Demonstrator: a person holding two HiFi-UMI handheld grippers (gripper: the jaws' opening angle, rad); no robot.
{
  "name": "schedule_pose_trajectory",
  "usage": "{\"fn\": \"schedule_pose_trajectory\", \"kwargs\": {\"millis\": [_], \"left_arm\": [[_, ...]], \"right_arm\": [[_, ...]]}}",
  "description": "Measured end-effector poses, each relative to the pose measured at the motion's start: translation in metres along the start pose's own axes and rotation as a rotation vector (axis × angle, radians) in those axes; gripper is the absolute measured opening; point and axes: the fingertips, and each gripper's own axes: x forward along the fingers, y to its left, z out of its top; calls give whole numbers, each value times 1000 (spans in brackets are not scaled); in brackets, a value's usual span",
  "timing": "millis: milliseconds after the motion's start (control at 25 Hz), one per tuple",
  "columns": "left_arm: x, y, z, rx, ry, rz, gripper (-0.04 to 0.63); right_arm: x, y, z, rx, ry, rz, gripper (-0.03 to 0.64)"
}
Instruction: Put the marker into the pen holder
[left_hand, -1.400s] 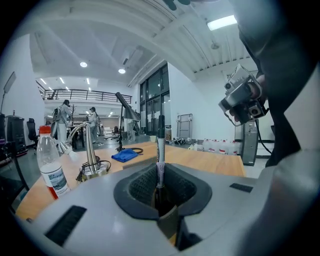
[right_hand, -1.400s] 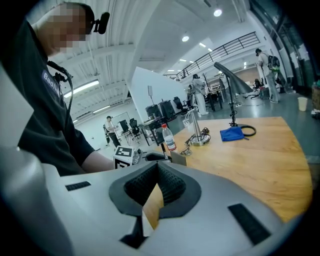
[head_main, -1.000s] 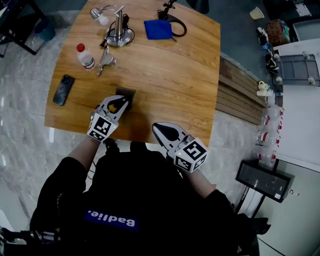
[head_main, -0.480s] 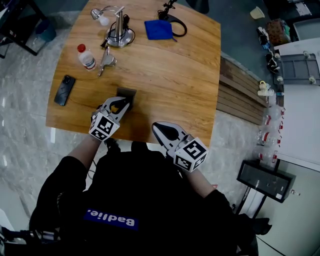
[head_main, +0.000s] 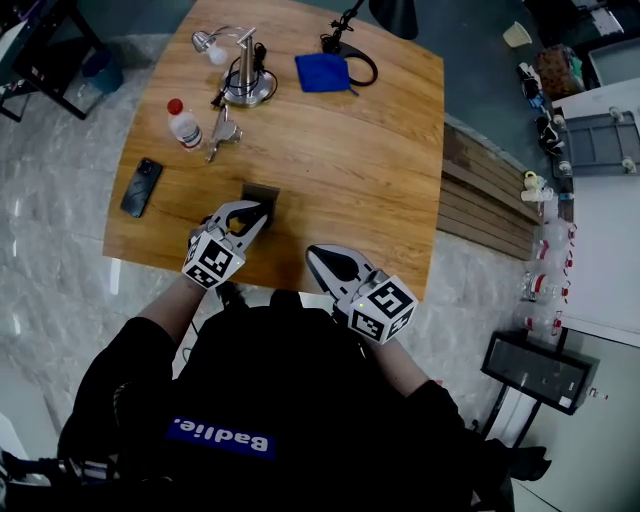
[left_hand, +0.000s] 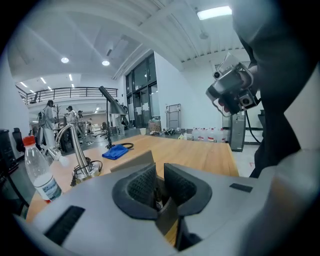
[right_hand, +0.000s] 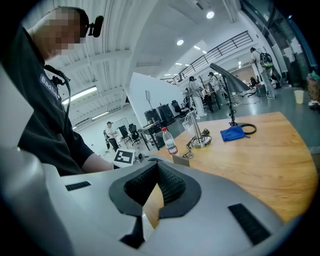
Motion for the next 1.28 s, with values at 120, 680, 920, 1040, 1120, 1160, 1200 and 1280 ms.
{"fn": "schedule_pose_trajectory", "kwargs": {"millis": [120,680,920,1040,1120,1160,1200,1280], "left_arm": [[-14,0,25,17,-42,-1,48],[-99,-30,113,-79,-183,-57,48],[-116,-41,145,-141,-260,-78,9],[-119,-43,147,-170,-266,-85,9],[-120,-42,144,-174,-260,-85,9],[-120,-43,142,-174,-257,-86,9],[-120,-43,141,-174,-254,-87,9],[-120,-44,140,-177,-251,-88,9]], "right_arm": [[5,4,6,-8,-18,16,6],[24,32,27,-51,-77,67,6],[24,50,33,-105,-120,68,6],[24,58,34,-135,-128,72,6],[24,61,33,-146,-125,73,6],[24,62,32,-150,-123,73,5],[24,63,32,-152,-122,74,5],[23,64,31,-153,-121,74,6]]}}
